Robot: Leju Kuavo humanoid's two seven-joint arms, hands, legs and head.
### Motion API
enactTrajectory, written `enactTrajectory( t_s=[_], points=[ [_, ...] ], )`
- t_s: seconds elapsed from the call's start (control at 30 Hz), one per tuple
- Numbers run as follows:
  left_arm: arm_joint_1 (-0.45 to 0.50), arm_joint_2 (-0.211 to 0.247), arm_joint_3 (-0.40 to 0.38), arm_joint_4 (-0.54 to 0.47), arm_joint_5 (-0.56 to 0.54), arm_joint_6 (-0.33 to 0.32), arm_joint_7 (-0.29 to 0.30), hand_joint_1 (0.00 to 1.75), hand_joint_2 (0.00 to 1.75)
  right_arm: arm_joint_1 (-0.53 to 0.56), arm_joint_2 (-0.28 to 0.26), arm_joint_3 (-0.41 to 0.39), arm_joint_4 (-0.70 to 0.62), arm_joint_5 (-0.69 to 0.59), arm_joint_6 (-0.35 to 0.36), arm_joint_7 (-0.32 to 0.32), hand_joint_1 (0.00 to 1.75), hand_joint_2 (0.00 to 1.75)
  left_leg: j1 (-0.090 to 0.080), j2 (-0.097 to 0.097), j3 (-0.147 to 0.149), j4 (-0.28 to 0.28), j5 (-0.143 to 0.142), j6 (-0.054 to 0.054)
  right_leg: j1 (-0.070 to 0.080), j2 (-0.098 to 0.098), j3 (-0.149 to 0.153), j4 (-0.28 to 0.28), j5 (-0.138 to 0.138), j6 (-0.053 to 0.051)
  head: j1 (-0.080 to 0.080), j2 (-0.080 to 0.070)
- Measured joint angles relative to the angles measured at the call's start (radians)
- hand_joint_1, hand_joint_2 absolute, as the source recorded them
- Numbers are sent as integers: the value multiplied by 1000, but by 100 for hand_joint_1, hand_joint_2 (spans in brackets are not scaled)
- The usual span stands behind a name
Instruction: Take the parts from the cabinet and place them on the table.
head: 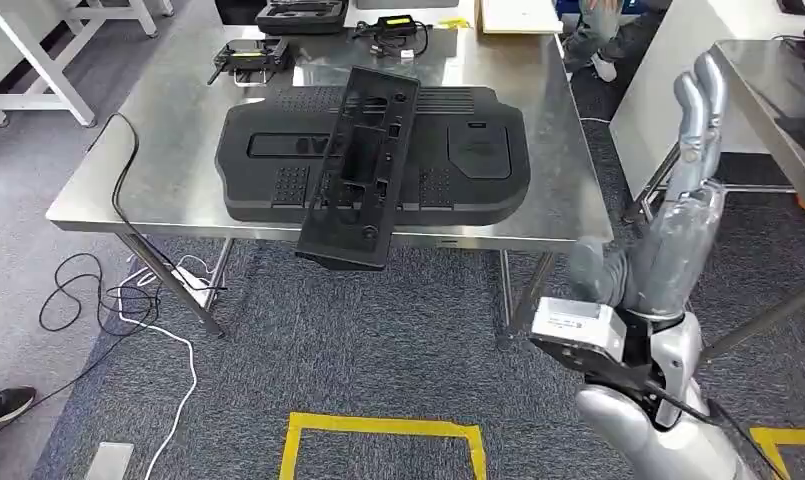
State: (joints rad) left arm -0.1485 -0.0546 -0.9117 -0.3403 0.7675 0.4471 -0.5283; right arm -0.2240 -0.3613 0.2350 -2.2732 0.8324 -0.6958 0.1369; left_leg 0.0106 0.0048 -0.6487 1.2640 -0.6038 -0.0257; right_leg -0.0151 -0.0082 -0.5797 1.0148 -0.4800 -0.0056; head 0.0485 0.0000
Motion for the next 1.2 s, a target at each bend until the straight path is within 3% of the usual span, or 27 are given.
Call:
enactTrajectory(
  t_s=[0.07, 0.1, 0.2, 0.27, 0.3, 0.33, 0.4, 0.43, 0.47, 0.5, 0.57, 0.6, 0.63, 0.73, 0.77, 0.8, 0.83, 0.9, 0.93, 0.97, 1.0, 1.1, 1.13, 1.2],
  points=[
    [-1, 0, 0, 0, 0, 0, 0, 0, 0, 2, 1, -8, -3, 3, 0, 0, 0, 0, 0, 0, 111, -187, 74, 9, 0, 1, -2, 3, 4, 5, -1, 0],
    [-3, 0, 0, 0, -1, 0, 0, 0, 0, 3, 1, -10, -6, 6, 0, 0, 0, 0, -1, -1, 134, -246, 66, 16, 2, 0, -5, 4, 6, 9, -2, 0],
    [-1, 0, 0, 0, -2, 0, -2, 0, 0, 5, 2, -15, -9, 18, 0, 9, 0, 0, -10, -1, 125, -248, 78, 27, 4, 0, -12, 6, 16, 24, 0, 0],
    [-3, -2, 0, 0, -2, -1, -2, 0, 0, 8, 2, -18, -14, 21, 0, 14, 0, 0, -1, 3, 124, -265, 96, 48, -1, 1, -16, 10, 14, 35, -1, 0],
    [-5, -2, 0, 0, -2, -2, -2, 0, 0, 10, 2, -21, -14, 23, 0, 14, 0, 0, -3, 5, 119, -267, 102, 55, -1, 3, -24, 32, -14, 39, 3, 0],
    [-7, -2, 0, 0, -3, -2, -2, 0, 0, 10, 2, -24, -14, 25, 0, 15, 0, 0, -3, 5, 111, -267, 108, 62, -1, 4, -49, 92, -64, 43, 10, 0],
    [-7, -3, 0, 0, -3, -5, -2, 0, 0, 15, 2, -26, -14, 28, 0, 18, 0, 0, -5, 6, 93, -264, 118, 63, -2, 4, -106, 247, -151, 49, 17, 0],
    [-7, -4, 0, 0, -3, -5, -1, 0, 0, 18, 2, -27, -14, 32, 0, 19, 0, 0, -5, 6, 83, -261, 122, 63, -2, 4, -123, 304, -170, 52, 18, 0],
    [-6, -4, 0, 0, -3, -6, 0, 0, 0, 19, 2, -27, -14, 38, 0, 21, 0, 0, -5, 6, 75, -258, 125, 61, -2, 4, -113, 304, -162, 52, 19, 0],
    [-7, -4, 0, 0, -3, -6, 0, 0, 0, 19, 2, -28, -14, 39, 0, 21, 0, 0, -5, 6, 69, -255, 128, 59, -3, 4, -81, 260, -136, 52, 20, 0],
    [-7, -6, 0, 0, -4, -7, 1, 0, 0, 18, 2, -29, -14, 42, 0, 21, 0, 0, -4, 6, 63, -247, 131, 55, -3, 3, 31, 80, -62, 47, 22, 0],
    [-8, -6, 0, 0, -4, -7, 2, 0, 0, 16, 2, -29, -15, 44, 0, 21, 0, 0, -5, 6, 59, -244, 132, 52, -3, 3, 69, 3, -58, 43, 24, 0],
    [-10, -6, 0, 0, -4, -7, 2, 0, 0, 16, 2, -29, -15, 45, 0, 22, 0, 0, -12, 5, 52, -233, 134, 46, 4, 5, 67, -8, -56, 37, 25, 0],
    [-10, -6, 0, 0, -3, -7, 2, 0, 0, 15, 2, -30, -16, 48, 0, 24, 0, 0, -10, 4, 48, -240, 147, 25, 8, 8, 56, -1, -47, 23, 18, 0],
    [-11, -6, 0, 0, -3, -7, 2, 0, 0, 12, 2, -30, -16, 48, 0, 25, 0, 0, -11, 3, 44, -236, 146, 22, 0, 7, 54, -8, -37, 12, 18, 0],
    [-11, -6, 0, 0, -3, -7, 2, 0, 0, 8, 2, -29, -16, 49, 0, 26, 0, 0, -7, 0, 40, -214, 121, 14, -2, 3, 50, -10, -31, 5, 16, 0],
    [-11, -6, 0, 0, -3, -7, 2, 0, 0, 5, 2, -29, -16, 48, 0, 28, 0, 0, -7, 0, 19, -165, 76, 9, -2, 2, 43, -9, -26, -2, 8, 0],
    [-11, -6, 0, 0, -1, -7, 2, 0, 0, 0, 2, -29, -16, 48, 0, 31, 0, 0, -3, 0, -40, -5, -16, 0, 0, 0, 28, -8, -17, -7, 3, 0],
    [-10, -6, 0, 0, -1, -7, 2, 0, 0, -2, 2, -29, -16, 48, 0, 32, 0, 0, -2, 0, -59, 55, -40, -2, 1, -1, 20, -6, -12, -7, 2, 0],
    [-10, -6, 0, 0, -1, -7, 2, 0, 0, -2, 2, -29, -16, 48, 0, 32, 0, 0, -2, 0, -58, 73, -40, -3, 1, -1, 13, -4, -8, -6, 2, 0],
    [-9, -6, 0, 0, -1, -7, 3, 0, 0, -3, 2, -29, -16, 48, 0, 34, 0, 0, -2, 0, -32, 41, -20, -1, 1, -1, 7, -3, -4, -4, 2, 0],
    [-11, -6, 0, 0, -1, -7, 3, 0, 0, -13, 2, -29, -16, 53, 0, 41, 0, 0, -2, -1, 125, -216, 81, 15, 1, 0, 1, 1, 3, 4, -1, 0],
    [-13, -6, 0, 0, -2, -7, 3, 0, 0, -17, 2, -29, -16, 55, 0, 44, 0, 0, -6, -1, 136, -253, 73, 18, 9, 0, -3, 5, 5, 9, -2, 0],
    [-13, -6, 0, 0, -3, -7, 3, 0, 0, -21, 2, -29, -16, 57, 0, 52, 0, 0, -10, 0, 124, -251, 80, 24, 6, -1, -9, 6, 12, 19, 1, 0]
  ],
)
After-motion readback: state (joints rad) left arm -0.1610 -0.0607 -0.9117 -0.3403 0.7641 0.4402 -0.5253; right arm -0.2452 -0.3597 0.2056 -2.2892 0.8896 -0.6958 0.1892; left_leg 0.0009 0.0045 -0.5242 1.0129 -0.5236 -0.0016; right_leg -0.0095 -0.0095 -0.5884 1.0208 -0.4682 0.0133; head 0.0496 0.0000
